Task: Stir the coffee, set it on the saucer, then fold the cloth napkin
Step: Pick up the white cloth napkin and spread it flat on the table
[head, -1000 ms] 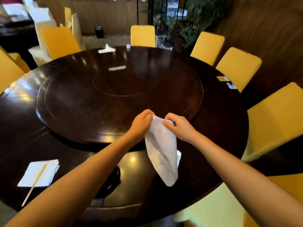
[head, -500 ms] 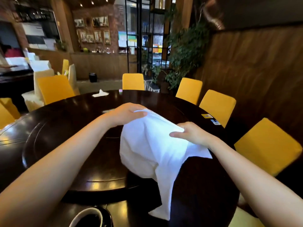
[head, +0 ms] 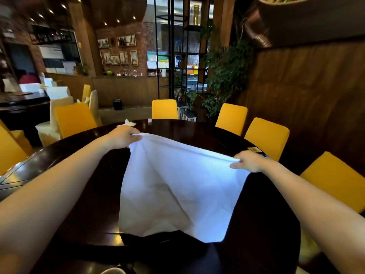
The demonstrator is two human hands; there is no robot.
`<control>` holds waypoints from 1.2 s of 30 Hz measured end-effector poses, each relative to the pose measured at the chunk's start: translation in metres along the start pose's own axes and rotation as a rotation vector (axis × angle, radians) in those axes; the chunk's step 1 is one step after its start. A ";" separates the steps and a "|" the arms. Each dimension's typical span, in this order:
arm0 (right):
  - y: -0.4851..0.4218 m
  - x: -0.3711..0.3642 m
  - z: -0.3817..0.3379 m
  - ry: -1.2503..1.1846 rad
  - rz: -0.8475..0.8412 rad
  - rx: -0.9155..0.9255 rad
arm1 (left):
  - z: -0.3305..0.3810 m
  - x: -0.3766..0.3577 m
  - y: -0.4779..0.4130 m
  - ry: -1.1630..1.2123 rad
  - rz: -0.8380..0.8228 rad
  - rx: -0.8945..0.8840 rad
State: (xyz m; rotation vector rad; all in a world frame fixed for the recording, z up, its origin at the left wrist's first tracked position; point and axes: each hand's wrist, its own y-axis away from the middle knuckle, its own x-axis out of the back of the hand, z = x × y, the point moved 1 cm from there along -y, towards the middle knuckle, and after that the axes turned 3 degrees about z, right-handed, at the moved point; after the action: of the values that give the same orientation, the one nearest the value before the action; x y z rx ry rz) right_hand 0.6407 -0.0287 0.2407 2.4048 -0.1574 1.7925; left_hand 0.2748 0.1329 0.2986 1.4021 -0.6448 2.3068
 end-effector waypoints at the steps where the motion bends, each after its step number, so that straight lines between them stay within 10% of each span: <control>1: -0.006 0.006 -0.002 0.034 0.013 -0.017 | -0.004 0.004 -0.004 -0.033 0.016 0.006; 17: -0.066 0.089 -0.030 0.606 0.502 -0.034 | 0.010 0.048 -0.036 -0.455 0.468 -0.015; 36: 0.077 -0.207 0.115 0.637 -0.123 0.148 | -0.015 -0.273 0.173 -0.718 -0.610 -0.336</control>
State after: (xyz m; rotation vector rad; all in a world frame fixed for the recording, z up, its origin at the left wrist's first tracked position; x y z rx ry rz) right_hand 0.6769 -0.1240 0.0134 1.7470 0.1928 2.4593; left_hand 0.2931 -0.0214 0.0148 1.9092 -0.6312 1.1543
